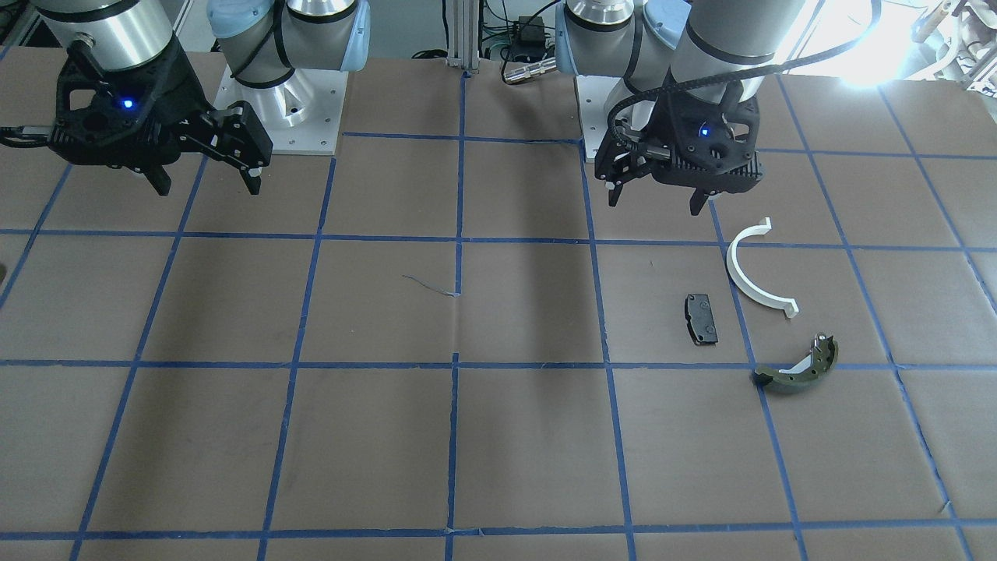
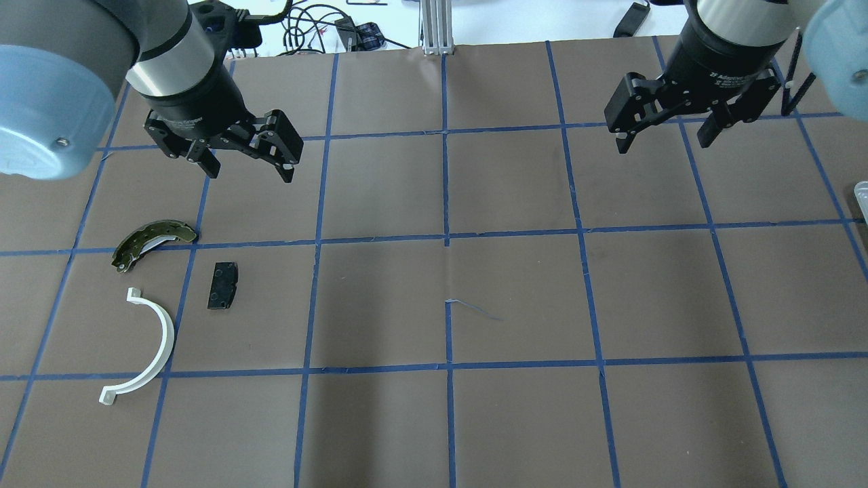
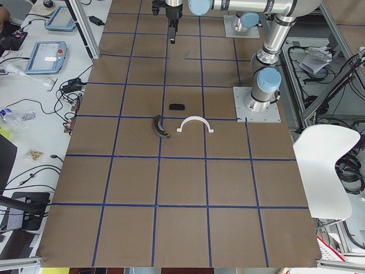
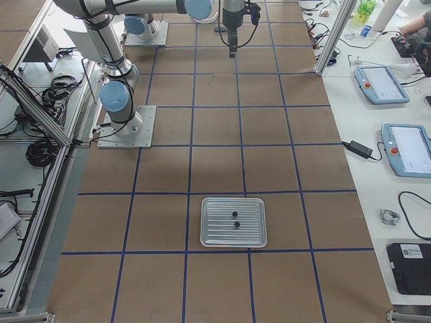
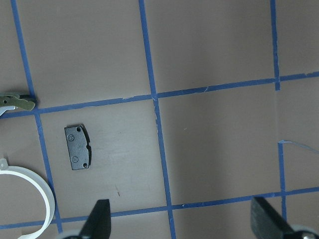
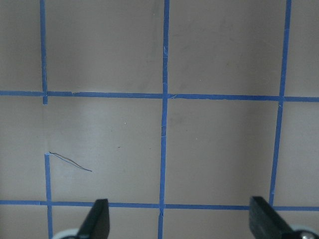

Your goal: Place bearing gear from tray to pile

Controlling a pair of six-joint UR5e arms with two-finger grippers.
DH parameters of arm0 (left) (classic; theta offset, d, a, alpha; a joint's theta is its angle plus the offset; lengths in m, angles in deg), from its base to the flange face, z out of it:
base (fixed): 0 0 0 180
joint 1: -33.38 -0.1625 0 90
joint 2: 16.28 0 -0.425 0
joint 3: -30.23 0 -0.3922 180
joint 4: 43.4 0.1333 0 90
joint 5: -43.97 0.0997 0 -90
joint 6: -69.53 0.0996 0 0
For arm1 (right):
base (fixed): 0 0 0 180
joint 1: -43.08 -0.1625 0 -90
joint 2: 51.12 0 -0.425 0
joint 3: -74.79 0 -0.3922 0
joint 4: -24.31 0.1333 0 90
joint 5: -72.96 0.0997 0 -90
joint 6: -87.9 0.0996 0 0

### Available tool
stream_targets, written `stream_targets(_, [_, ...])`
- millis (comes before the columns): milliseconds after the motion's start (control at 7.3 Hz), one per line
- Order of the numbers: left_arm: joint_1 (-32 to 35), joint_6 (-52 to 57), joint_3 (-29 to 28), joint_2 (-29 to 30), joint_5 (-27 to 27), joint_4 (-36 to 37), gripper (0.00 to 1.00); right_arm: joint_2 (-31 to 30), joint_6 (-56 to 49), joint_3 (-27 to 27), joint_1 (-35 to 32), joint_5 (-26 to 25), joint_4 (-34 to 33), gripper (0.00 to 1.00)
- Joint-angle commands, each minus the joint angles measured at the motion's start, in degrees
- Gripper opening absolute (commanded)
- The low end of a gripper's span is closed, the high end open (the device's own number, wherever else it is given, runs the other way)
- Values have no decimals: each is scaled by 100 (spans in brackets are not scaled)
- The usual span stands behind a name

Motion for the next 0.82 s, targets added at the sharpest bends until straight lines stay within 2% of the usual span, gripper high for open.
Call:
stream_targets(0, [0, 0, 0, -1, -2, 0, 100, -2, -50, 6, 13, -67, -59, 100])
stream_targets(411, [0, 0, 0, -1, -2, 0, 100, 16, -41, -29, 135, -76, -15, 100])
stream_targets(685, [0, 0, 0, -1, -2, 0, 100, 33, -216, -56, 643, -93, 29, 100])
